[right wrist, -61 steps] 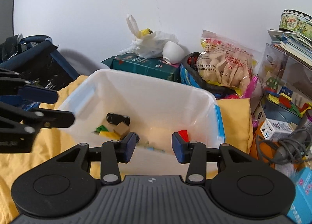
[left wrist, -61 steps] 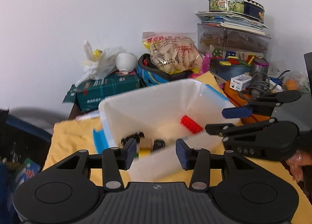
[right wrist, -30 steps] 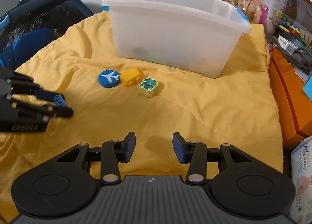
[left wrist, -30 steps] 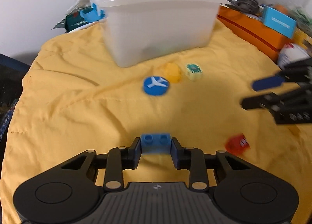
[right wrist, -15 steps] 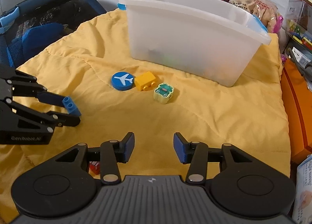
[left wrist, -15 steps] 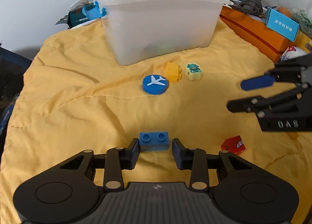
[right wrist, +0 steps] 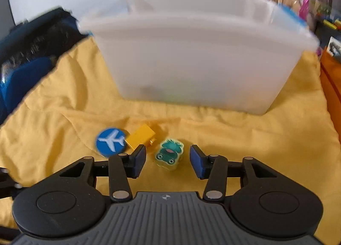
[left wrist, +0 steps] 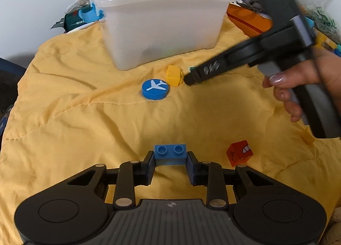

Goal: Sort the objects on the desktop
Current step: 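Grasp the small blue brick with the left tool while the right tool grasps the green frog tile, then carry the blue brick and frog tile over the white bin and release them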

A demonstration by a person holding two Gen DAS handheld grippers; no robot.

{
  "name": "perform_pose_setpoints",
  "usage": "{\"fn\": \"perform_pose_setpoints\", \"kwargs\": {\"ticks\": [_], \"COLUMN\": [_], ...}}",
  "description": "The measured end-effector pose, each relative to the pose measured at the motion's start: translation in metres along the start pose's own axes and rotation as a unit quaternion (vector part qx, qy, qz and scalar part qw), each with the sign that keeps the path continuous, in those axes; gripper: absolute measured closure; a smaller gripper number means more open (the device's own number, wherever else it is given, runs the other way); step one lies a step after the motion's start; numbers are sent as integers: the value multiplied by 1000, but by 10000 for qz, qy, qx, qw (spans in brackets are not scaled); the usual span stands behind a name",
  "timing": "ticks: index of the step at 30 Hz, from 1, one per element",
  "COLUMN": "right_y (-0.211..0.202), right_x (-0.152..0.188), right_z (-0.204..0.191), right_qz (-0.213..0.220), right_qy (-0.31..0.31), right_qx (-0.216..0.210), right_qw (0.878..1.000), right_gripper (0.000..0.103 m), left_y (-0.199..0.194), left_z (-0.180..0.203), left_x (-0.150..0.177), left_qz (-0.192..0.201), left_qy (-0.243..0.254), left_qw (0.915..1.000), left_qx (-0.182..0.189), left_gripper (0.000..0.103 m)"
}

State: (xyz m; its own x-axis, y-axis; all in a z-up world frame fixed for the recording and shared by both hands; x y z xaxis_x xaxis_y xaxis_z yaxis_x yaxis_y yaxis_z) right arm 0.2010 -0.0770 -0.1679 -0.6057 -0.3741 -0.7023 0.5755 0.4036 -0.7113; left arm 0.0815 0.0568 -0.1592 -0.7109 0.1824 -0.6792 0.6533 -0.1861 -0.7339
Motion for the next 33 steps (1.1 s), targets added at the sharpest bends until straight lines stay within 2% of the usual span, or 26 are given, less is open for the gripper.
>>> {"fn": "perform_pose_setpoints", "kwargs": {"ticks": [1, 6, 10, 14, 17, 23, 27, 33], "right_y": [4, -15, -38, -62, -70, -78, -86, -94], "right_x": [5, 18, 37, 62, 73, 61, 50, 32], "right_z": [0, 2, 4, 16, 23, 13, 17, 25], "right_qz": [-100, -168, -291, -481, -371, -302, -181, -21], "right_qy": [-59, -96, -346, -92, 131, -275, -154, -154], "right_qx": [54, -98, -45, 14, 59, 223, 180, 253], "right_qw": [9999, 9998, 9990, 9988, 9992, 9989, 9996, 9996], "right_gripper": [71, 72, 71, 71, 71, 71, 71, 71], "left_y": [0, 0, 1, 1, 0, -15, -28, -43], "left_z": [1, 1, 4, 5, 6, 9, 3, -1], "left_x": [1, 1, 1, 2, -2, -29, -54, -88], "left_qz": [-2, 1, -5, 8, 39, 364, 614, 994], "left_qy": [21, 44, 100, 154, 174, 147, -174, -179], "left_qw": [10000, 10000, 9999, 9999, 9998, 9992, 9979, 9949], "left_qx": [15, 52, 64, 51, 14, 32, 118, 45], "left_gripper": [69, 69, 68, 69, 69, 69, 69, 69]}}
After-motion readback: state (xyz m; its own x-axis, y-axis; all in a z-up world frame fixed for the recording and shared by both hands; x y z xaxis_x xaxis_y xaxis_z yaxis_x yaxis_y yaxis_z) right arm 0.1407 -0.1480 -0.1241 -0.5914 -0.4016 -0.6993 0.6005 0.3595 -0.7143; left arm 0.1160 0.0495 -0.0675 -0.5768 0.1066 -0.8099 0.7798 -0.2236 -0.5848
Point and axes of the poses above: each gripper's, at about its wrist camera, not at the fingertips, and y roughly the way its jaws point, z to its right, x to its underside, the point moved 8 cm from there along y, roughly the way its jaws point, and after that the axes turned 4 degrees about z, right-handed, at the moved point
